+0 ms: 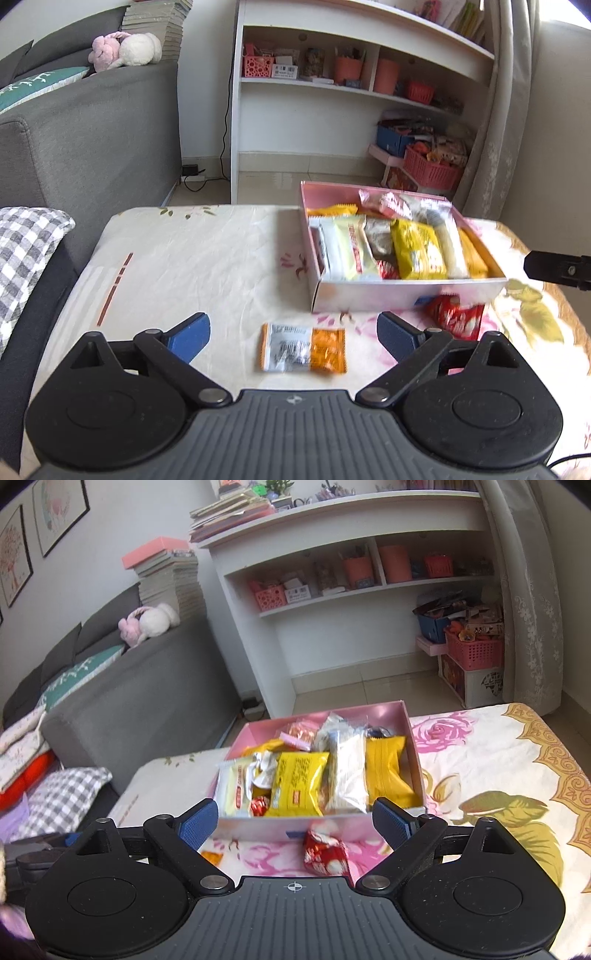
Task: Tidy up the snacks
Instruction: 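Open both tools to release the packs and withdraw, then grasp the white-and-orange wrapper with the left tool while the right tool grasps the red candy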
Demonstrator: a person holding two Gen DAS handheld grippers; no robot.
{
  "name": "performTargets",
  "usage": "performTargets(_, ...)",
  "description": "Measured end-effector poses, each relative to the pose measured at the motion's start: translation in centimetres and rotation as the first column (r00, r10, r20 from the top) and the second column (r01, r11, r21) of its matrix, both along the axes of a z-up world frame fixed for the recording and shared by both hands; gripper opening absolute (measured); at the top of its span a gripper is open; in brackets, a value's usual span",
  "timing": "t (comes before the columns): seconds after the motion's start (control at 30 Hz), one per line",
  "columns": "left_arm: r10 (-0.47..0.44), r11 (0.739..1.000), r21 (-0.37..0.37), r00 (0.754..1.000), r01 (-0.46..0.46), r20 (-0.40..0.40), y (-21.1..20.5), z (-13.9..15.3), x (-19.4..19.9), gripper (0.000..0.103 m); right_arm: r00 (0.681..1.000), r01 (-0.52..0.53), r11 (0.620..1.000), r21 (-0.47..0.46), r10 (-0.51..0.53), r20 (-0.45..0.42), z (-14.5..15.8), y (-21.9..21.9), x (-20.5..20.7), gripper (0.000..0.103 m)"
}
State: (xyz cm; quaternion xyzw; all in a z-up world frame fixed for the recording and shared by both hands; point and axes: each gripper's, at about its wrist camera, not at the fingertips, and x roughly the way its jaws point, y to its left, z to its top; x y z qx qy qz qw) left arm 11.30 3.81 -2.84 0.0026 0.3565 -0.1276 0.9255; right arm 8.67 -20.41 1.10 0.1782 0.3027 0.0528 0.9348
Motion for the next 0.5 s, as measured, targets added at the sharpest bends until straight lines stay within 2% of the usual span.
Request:
performTargets(0.3,-0.037,0.999,0.002,0.998,0.037,-0.044,1.3,-1.4,-1.4,0.100,0.998,-0.040,0.993,-0.115,0.034,-0.056,-1.9,0.9,-1.7,0.094)
performTargets(0.5,-0.060,0.998,0.021,0.997,0.061,-0.040,2.0,-2.9,-1.7,0.101,0.992,-0.082,0.981,-0.178,0.064,-0.106,-3.8,1.1,-2.7,0.095)
